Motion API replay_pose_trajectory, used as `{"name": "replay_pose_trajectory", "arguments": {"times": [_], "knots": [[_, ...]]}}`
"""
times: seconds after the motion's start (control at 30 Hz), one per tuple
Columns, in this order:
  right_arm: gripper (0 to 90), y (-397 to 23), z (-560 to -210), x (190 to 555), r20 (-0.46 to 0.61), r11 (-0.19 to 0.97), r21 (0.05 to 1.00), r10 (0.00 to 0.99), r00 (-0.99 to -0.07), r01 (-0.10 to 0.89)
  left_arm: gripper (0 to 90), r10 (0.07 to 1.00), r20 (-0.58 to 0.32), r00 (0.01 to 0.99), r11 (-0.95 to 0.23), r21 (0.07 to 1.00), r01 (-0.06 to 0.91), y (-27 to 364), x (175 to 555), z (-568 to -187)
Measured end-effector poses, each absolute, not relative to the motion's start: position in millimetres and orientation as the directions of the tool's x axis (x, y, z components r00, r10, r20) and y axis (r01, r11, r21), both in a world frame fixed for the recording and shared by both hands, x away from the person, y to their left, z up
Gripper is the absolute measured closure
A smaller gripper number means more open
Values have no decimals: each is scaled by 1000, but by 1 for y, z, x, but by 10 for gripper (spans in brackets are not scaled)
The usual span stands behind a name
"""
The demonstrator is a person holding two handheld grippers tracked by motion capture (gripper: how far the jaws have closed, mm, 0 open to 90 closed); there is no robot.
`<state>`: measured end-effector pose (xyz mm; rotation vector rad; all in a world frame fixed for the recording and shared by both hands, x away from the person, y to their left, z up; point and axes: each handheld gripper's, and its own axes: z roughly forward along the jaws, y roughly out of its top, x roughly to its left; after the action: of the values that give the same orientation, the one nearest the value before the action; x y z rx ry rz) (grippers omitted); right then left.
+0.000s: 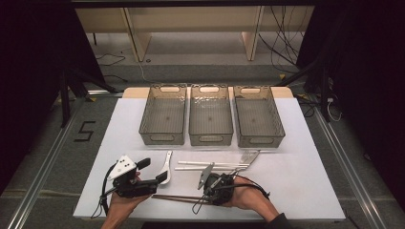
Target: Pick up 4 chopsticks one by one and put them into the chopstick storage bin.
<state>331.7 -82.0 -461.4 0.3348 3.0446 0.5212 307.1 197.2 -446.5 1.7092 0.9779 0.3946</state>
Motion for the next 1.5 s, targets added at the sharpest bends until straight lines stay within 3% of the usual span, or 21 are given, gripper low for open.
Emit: {"name": "replay_pose_trajectory", "arguments": {"times": [1.1, 1.5], "knots": [[853, -63, -457, 338, 8, 965, 202, 168, -986, 167, 157, 770, -202, 606, -84, 909, 409, 198, 307, -446], [854, -67, -446, 339, -10, 952, 265, 159, -987, 150, 157, 775, -207, 597, -64, 915, 399, 201, 307, -445]]}}
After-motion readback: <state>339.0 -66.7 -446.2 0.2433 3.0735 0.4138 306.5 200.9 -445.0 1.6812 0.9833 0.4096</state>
